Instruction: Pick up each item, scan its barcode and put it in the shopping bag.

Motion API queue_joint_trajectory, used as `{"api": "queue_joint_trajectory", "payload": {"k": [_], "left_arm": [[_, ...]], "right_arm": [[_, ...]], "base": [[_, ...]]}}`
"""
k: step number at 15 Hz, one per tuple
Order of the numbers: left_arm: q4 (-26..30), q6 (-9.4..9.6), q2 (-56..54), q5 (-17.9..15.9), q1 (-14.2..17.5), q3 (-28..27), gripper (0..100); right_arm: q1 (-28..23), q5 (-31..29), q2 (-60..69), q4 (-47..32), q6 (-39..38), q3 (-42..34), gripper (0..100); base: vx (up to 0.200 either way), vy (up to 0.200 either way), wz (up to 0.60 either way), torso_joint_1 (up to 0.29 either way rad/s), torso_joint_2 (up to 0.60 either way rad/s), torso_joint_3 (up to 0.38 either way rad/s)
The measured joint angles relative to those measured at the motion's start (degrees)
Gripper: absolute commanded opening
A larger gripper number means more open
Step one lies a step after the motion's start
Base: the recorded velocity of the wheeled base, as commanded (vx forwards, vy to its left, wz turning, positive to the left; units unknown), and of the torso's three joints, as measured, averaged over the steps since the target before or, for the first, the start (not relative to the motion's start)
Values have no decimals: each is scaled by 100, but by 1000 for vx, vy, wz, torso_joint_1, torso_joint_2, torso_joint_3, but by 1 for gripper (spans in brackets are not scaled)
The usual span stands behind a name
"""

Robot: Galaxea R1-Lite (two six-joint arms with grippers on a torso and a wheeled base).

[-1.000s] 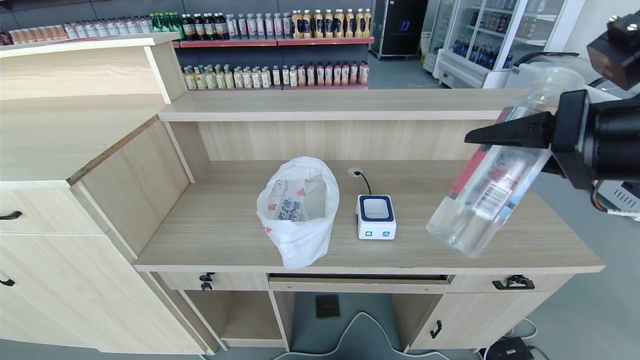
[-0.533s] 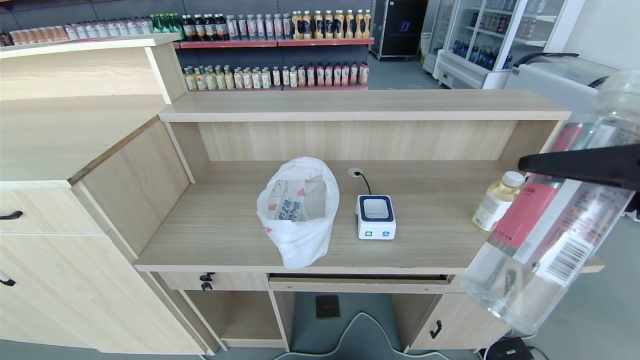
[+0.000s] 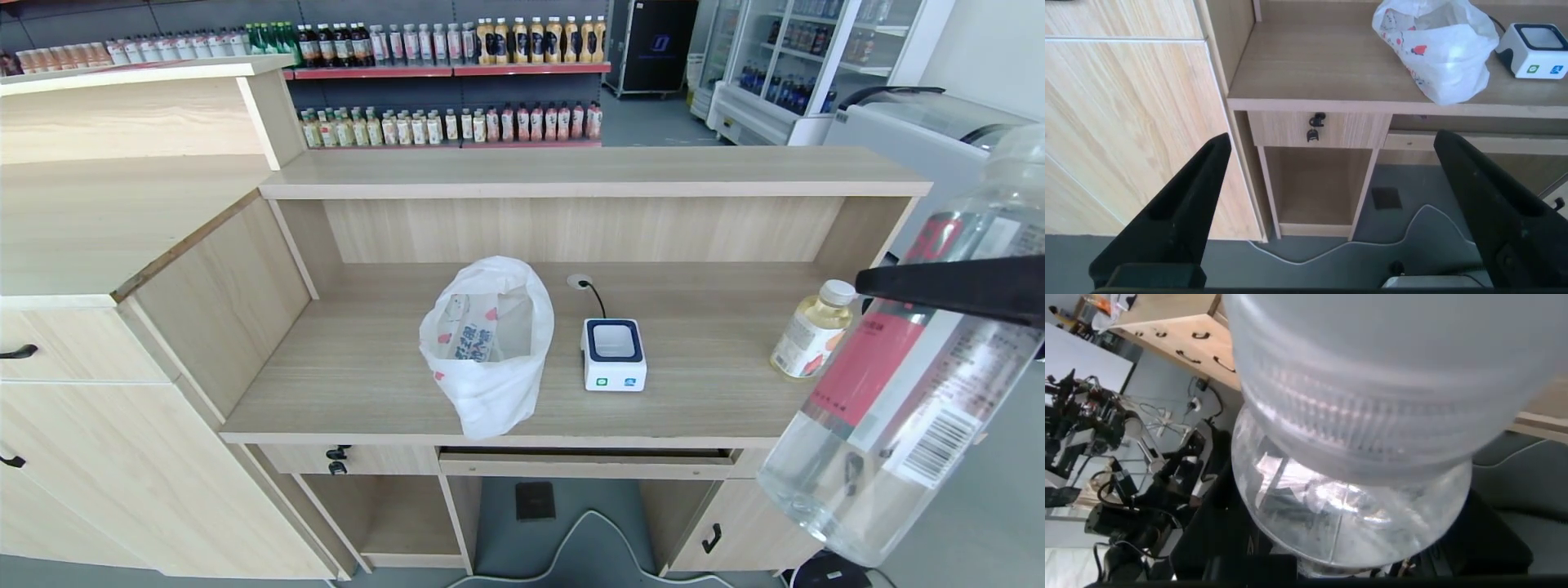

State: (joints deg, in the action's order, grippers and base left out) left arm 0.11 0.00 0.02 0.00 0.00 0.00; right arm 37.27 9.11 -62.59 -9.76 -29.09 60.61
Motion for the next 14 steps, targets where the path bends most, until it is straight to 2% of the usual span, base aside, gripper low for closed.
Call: {"api": "queue_joint_trajectory", "payload": {"k": [8, 10, 12, 14], "left_arm": [[0, 0, 0, 0, 0, 0, 100], [2, 0, 0, 0, 0, 0, 100], [2, 0, 0, 0, 0, 0, 100], [0, 0, 0, 0, 0, 0, 100]], "right_arm": [[60, 46, -26, 185, 9, -77, 0], [-44, 0, -89, 263, 216, -74, 0], [-513, -63, -251, 840, 1198, -190, 0], [-1307, -411, -596, 2131, 2946, -636, 0]], "base": [[0, 0, 0, 0, 0, 0], [0, 0, 0, 0, 0, 0], [0, 0, 0, 0, 0, 0], [0, 0, 0, 0, 0, 0]]}}
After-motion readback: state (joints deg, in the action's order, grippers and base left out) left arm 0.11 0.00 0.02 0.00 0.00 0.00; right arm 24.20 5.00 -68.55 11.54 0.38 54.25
